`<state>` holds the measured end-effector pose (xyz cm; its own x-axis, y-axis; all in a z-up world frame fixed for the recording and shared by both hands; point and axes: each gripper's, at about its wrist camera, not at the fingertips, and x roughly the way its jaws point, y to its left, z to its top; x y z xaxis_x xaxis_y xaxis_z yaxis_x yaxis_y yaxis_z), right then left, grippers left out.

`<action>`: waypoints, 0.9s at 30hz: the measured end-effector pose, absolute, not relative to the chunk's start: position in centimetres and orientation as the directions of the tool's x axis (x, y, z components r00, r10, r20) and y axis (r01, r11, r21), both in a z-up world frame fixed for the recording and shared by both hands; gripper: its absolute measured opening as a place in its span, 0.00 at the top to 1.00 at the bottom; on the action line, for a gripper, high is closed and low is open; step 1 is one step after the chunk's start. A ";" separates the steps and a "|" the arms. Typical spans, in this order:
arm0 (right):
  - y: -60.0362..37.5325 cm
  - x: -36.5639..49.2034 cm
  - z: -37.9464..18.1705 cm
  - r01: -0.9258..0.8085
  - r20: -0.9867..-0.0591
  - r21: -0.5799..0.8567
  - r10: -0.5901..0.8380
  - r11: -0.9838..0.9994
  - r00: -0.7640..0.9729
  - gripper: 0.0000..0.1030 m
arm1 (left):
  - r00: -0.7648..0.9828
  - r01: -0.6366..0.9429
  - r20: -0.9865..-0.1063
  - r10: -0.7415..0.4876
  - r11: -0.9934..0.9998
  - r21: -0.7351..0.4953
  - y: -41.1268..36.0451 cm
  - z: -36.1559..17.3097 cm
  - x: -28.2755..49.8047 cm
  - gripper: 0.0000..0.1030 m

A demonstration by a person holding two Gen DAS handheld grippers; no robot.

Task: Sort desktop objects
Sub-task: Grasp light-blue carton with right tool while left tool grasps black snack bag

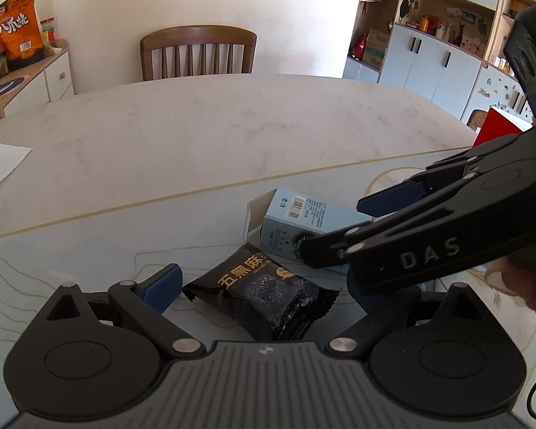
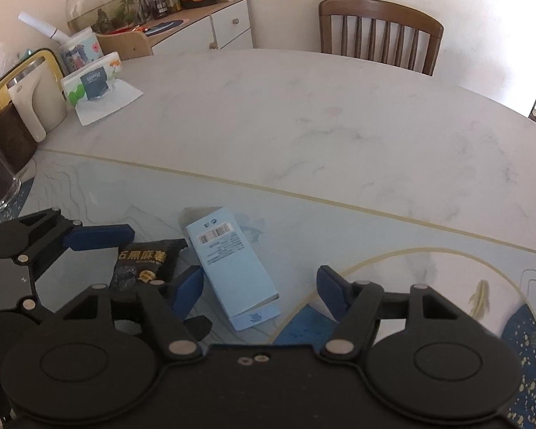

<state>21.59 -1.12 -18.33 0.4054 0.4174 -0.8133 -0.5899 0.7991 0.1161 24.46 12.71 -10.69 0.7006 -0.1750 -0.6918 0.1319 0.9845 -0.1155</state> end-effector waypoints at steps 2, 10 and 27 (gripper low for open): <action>-0.9 21.6 -18.5 -0.596 -0.819 0.113 0.414 0.795 0.398 0.37 | 0.705 0.127 -0.688 -0.172 0.985 -0.116 12.7 -10.7 24.4 0.05; -0.3 21.6 -18.6 -0.615 -0.814 0.087 0.412 0.784 0.409 0.44 | 0.722 0.142 -0.673 -0.159 0.987 -0.081 12.3 -10.8 23.8 0.15; -1.4 21.5 -18.0 -0.582 -0.820 0.100 0.398 0.807 0.411 0.65 | 0.732 0.119 -0.669 -0.128 0.991 -0.059 12.0 -10.5 23.7 0.38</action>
